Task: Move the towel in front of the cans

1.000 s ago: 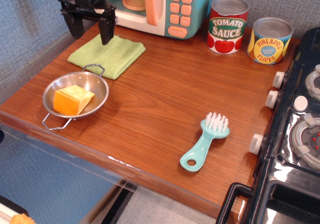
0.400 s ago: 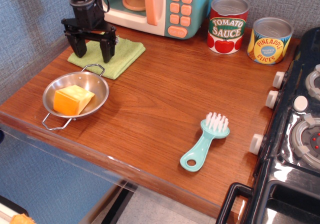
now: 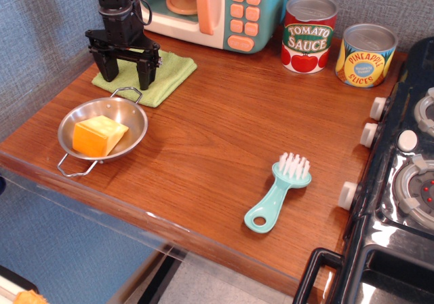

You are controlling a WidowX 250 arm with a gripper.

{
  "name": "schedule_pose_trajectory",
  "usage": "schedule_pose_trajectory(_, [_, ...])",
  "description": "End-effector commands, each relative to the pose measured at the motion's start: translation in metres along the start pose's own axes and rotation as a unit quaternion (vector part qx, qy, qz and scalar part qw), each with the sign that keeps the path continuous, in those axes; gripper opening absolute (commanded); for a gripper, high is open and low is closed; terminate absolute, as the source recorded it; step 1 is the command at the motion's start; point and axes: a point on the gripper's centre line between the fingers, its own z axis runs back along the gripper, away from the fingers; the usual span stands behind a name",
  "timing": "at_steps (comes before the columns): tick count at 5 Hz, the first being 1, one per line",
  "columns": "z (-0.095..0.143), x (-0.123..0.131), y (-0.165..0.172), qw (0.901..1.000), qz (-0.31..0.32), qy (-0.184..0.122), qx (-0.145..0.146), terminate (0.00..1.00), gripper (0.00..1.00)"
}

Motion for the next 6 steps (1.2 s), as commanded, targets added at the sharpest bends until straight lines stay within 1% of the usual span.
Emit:
schedule_pose_trajectory(1, [-0.012, -0.001, -0.020, 0.9991, -0.006, 0.020, -0.036, 0.00, 1.00])
schedule_pose_trajectory(2, [-0.005, 0.006, -0.059, 0.9970, -0.029, 0.015, -0.070, 0.00, 1.00])
schedule_pose_trajectory(3, [0.000, 0.009, -0.105, 0.9943, -0.051, 0.013, -0.093, 0.00, 1.00])
schedule_pose_trajectory(4, [0.005, 0.002, -0.155, 0.9899, -0.094, 0.014, -0.105, 0.00, 1.00])
schedule_pose_trajectory(5, [0.008, -0.010, -0.197, 0.9867, -0.130, 0.013, -0.097, 0.00, 1.00])
schedule_pose_trajectory(6, [0.013, -0.021, -0.235, 0.9857, -0.150, 0.008, -0.077, 0.00, 1.00])
